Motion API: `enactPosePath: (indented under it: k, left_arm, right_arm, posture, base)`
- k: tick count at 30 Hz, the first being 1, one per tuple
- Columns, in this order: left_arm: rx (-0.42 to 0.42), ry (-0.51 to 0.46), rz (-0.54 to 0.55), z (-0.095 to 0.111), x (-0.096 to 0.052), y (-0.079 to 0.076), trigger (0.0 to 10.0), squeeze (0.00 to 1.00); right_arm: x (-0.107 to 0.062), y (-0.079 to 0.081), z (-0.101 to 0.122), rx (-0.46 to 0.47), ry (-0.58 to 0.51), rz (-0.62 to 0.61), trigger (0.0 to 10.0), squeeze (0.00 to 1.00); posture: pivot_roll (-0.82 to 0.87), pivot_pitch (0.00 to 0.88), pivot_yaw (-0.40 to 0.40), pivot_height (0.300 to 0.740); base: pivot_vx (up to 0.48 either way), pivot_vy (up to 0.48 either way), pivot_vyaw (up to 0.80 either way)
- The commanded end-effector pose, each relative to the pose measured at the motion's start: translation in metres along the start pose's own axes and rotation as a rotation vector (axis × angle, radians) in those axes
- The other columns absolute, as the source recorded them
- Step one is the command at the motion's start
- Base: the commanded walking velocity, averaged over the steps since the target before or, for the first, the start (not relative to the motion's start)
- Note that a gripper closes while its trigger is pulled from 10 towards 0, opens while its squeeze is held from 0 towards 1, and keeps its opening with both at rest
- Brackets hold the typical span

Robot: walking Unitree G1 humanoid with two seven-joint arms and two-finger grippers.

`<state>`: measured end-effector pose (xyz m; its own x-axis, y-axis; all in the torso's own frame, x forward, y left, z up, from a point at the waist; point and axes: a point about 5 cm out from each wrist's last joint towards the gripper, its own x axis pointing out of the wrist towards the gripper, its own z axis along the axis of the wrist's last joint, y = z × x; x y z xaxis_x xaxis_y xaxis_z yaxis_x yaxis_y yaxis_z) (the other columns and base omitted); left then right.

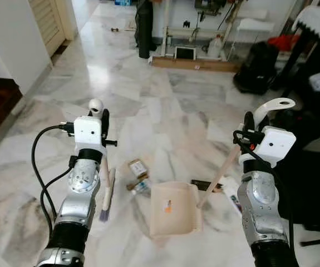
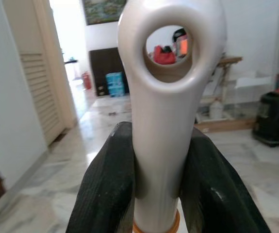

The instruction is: Sweep floor

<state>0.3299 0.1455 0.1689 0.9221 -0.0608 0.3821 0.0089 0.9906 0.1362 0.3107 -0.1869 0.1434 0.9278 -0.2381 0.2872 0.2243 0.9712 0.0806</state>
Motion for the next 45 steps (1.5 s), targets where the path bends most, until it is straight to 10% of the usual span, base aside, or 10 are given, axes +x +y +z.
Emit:
enactPosePath:
  k: [1,36,45]
  left_arm:
    - [0.004,-0.055,0.005,0.011,0.006,0.002,10.0,0.00]
    - [-0.002,-0.048,-0.003,0.010,0.005,0.001,10.0,0.00]
    - [-0.077,-0.011,-0.164,0.006,0.001,-0.019,10.0,0.00]
  right_arm:
    - [0.007,0.003,0.016,0.002,-0.078,0.010,10.0,0.00]
    - [0.006,0.002,0.014,-0.003,-0.071,0.004,10.0,0.00]
    - [0.001,-0.009,0.001,-0.032,-0.026,-0.015,10.0,0.00]
  posture:
    - [0.08,0.096,-0.057,0.740]
    - [0.08,0.097,-0.056,0.740]
    - [0.08,0.101,-0.055,0.740]
  base:
    - [0.435,0.000,0.00]
    - [0.324,0.000,0.00]
    - [0.000,0.000,0.00]
